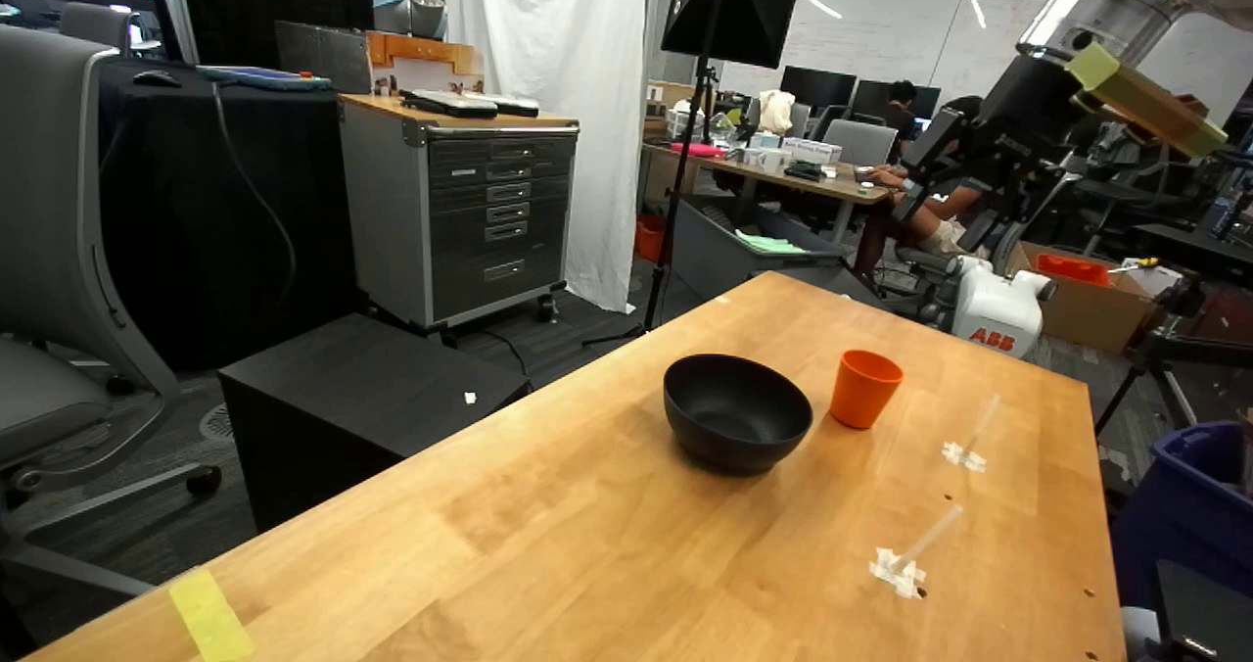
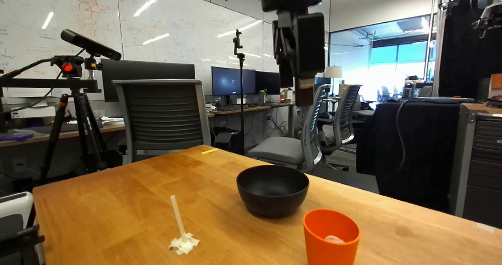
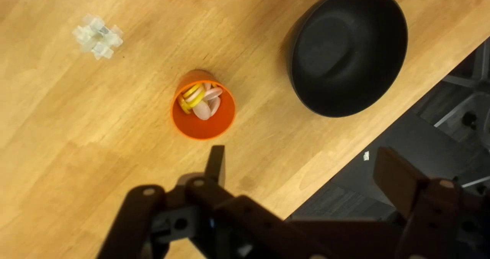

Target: Pour the things in the orange cup into the bowl

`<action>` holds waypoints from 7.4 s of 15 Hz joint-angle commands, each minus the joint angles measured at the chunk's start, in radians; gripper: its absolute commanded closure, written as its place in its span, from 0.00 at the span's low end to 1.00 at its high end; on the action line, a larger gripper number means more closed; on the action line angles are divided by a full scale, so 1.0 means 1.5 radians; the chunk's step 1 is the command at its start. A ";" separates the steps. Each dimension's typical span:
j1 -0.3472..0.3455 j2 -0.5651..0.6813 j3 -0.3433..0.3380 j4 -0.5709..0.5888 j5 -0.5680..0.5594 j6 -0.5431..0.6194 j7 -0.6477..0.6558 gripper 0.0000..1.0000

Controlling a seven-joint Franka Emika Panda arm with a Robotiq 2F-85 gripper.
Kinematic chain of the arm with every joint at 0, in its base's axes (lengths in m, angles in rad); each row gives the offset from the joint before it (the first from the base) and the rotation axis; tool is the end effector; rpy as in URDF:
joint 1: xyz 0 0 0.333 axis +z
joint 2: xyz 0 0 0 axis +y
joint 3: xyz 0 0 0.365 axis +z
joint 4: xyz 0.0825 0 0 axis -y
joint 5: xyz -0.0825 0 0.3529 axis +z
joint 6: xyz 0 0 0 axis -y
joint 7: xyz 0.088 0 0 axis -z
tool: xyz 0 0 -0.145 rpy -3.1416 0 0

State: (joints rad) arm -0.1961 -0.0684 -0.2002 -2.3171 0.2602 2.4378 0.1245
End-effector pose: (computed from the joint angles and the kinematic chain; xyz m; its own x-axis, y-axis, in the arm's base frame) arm 0.4620 -0.1869 0.4200 0.7441 -0.6540 0.1362 -0.6178 -0.7513 -0.2320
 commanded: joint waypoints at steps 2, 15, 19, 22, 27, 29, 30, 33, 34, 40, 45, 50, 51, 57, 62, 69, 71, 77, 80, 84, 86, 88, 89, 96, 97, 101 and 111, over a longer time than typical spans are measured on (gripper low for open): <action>-0.013 0.042 -0.009 0.039 -0.024 0.004 0.039 0.00; -0.019 0.119 -0.013 0.065 -0.040 0.000 0.057 0.00; -0.018 0.136 -0.015 0.069 -0.051 0.002 0.067 0.00; -0.018 0.139 -0.016 0.069 -0.052 0.004 0.067 0.00; -0.022 0.132 -0.022 0.062 -0.053 0.007 0.067 0.00; -0.023 0.135 -0.026 0.062 -0.056 0.007 0.068 0.00; -0.023 0.139 -0.029 0.063 -0.057 0.007 0.069 0.00; -0.025 0.150 -0.034 0.064 -0.063 0.007 0.071 0.00; -0.026 0.154 -0.035 0.065 -0.064 0.007 0.070 0.00; -0.031 0.197 -0.039 0.079 -0.060 0.004 0.072 0.00; -0.039 0.227 -0.035 0.090 -0.042 0.022 0.056 0.00; -0.046 0.262 -0.024 0.112 -0.011 0.035 0.041 0.00; -0.047 0.269 -0.022 0.115 -0.006 0.038 0.040 0.00; -0.050 0.308 -0.019 0.134 0.006 0.046 0.041 0.00; -0.052 0.324 -0.018 0.144 0.006 0.050 0.041 0.00; -0.057 0.348 -0.012 0.161 0.015 0.062 0.041 0.00; -0.058 0.356 -0.009 0.164 0.018 0.069 0.041 0.00; -0.061 0.369 -0.005 0.170 0.018 0.081 0.043 0.26; -0.062 0.371 -0.002 0.172 0.023 0.082 0.046 0.50; -0.063 0.370 0.000 0.171 0.030 0.088 0.047 0.81; -0.061 0.370 -0.001 0.171 0.031 0.091 0.051 0.92; -0.060 0.370 0.000 0.170 0.031 0.093 0.051 0.98; -0.058 0.370 -0.001 0.170 0.029 0.096 0.053 0.99; -0.044 0.364 -0.009 0.155 0.010 0.144 0.058 0.95; -0.039 0.360 -0.012 0.148 0.003 0.161 0.058 0.95; -0.028 0.331 -0.012 0.114 -0.011 0.215 0.049 0.95; 0.081 0.214 -0.064 -0.058 -0.165 0.383 0.069 0.95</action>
State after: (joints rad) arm -0.1438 0.3428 -0.2428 -2.2917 0.0919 2.9217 0.2085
